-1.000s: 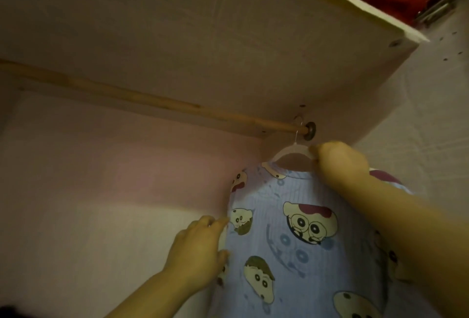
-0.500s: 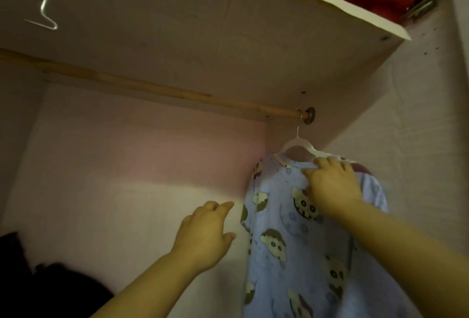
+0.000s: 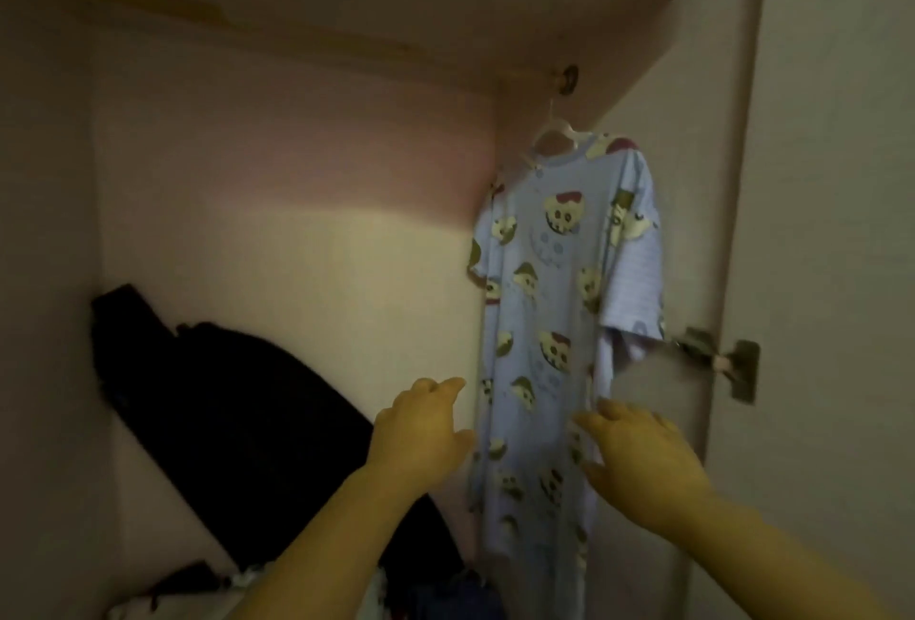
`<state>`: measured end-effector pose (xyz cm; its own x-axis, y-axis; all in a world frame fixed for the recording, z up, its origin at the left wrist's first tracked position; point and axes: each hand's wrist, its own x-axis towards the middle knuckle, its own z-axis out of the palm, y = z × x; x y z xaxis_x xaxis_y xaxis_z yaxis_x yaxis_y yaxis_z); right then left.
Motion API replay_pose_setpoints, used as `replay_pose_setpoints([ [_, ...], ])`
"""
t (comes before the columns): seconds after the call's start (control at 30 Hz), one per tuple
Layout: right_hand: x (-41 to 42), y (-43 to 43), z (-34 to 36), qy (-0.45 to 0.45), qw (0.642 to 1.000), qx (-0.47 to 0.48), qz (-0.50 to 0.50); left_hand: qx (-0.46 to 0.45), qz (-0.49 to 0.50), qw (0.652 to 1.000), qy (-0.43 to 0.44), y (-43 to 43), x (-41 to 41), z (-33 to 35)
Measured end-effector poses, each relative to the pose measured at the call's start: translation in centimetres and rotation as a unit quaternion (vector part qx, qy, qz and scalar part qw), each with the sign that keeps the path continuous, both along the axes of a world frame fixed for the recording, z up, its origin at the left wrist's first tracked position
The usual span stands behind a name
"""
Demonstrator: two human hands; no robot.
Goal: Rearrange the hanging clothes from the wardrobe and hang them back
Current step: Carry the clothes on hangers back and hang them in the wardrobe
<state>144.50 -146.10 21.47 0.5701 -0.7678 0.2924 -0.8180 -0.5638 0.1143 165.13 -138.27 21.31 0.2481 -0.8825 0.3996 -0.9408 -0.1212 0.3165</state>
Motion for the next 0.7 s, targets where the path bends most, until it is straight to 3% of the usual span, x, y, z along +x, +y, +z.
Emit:
replay_pose_setpoints([
  [0.2, -8.6, 9.6, -7.0, 0.006, 0.995, 0.080, -0.055, 0.053, -0.070, 0.996, -0.001, 6.4, -6.9, -7.3],
  [0.7, -34.4, 38.6, -15.8, -0.088, 0.960, 0.107, -0.244, 0.158, -0.255, 0.951, -0.078, 26.3, -33.0, -15.2],
])
